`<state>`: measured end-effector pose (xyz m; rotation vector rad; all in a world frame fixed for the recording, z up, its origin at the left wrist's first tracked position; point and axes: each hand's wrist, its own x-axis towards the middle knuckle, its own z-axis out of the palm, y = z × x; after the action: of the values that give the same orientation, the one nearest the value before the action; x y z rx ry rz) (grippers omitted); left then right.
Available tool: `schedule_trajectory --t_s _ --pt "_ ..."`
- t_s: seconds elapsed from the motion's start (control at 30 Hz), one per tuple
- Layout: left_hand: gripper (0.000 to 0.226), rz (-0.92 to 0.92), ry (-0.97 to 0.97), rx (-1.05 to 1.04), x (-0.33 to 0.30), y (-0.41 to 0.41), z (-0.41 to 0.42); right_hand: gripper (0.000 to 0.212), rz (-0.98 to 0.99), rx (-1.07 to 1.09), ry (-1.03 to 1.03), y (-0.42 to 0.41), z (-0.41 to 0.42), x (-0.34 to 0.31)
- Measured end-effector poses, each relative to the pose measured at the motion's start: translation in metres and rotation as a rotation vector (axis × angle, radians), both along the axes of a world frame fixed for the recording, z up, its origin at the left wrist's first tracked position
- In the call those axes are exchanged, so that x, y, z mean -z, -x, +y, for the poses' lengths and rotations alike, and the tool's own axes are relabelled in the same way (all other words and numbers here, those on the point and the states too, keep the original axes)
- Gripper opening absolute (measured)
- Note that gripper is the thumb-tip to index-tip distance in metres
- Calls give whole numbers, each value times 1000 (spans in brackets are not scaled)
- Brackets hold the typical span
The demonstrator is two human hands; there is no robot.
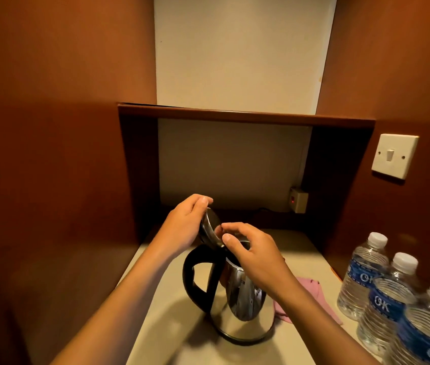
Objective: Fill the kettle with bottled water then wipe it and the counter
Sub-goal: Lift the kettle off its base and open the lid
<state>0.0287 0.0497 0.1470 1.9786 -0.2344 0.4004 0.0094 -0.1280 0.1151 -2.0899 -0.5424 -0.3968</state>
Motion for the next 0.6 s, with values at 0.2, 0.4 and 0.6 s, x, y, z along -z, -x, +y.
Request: schedule_trajectory --t_s 0.2,0.4,0.6 --pt "41 60 8 13 6 -5 14 17 22 45 17 3 10 -5" --pt "28 -150 -114 -77 -32 7 -8 34 10 199 99 3 -19 -35" --pt "26 -157 48 199 -64 18 -93 35 168 433 436 -8 -93 -92"
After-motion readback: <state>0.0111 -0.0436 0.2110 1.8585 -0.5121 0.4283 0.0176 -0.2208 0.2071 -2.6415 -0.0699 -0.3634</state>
